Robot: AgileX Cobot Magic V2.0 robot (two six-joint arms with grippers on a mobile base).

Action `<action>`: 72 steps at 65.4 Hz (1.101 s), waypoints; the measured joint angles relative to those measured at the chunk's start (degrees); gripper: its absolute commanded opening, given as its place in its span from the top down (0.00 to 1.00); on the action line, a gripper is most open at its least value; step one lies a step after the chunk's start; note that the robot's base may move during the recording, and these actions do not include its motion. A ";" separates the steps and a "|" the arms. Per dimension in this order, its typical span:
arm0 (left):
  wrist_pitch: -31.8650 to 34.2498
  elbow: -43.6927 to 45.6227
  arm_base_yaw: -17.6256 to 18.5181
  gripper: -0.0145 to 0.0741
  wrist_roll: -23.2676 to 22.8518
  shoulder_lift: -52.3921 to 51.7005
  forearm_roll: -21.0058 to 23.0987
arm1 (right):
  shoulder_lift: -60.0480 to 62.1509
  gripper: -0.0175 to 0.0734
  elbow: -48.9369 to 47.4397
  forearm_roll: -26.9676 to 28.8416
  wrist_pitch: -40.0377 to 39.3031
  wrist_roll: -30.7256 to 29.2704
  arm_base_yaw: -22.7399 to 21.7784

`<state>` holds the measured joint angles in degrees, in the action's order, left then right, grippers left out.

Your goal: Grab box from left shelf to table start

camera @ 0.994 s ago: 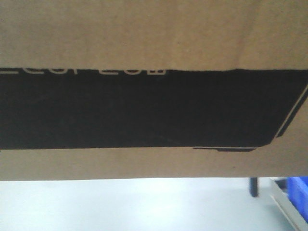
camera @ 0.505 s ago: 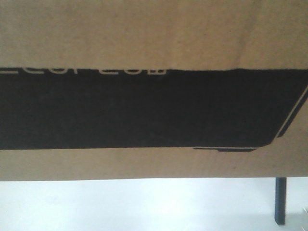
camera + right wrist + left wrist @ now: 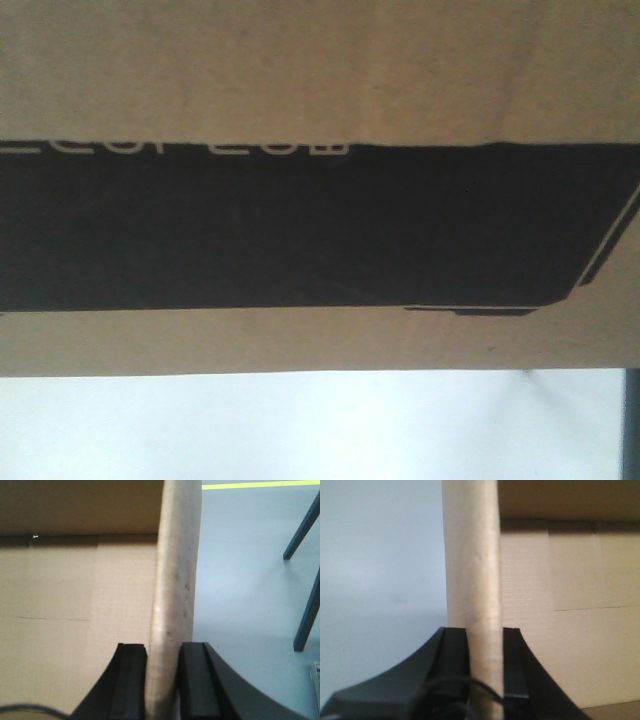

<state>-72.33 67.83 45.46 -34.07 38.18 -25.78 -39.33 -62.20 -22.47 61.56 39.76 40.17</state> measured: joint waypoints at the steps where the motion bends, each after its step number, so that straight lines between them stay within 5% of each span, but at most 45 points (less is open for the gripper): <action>1: 0.00 0.00 0.00 0.95 0.00 0.00 0.00 | 0.00 0.74 0.00 0.00 0.00 0.00 0.00; 72: 0.00 0.00 0.00 0.95 0.13 0.00 0.09 | 0.00 0.74 0.00 0.00 0.10 0.00 0.00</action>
<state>-72.33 67.83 45.46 -33.94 38.18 -25.68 -39.33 -62.20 -22.47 61.67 39.76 40.17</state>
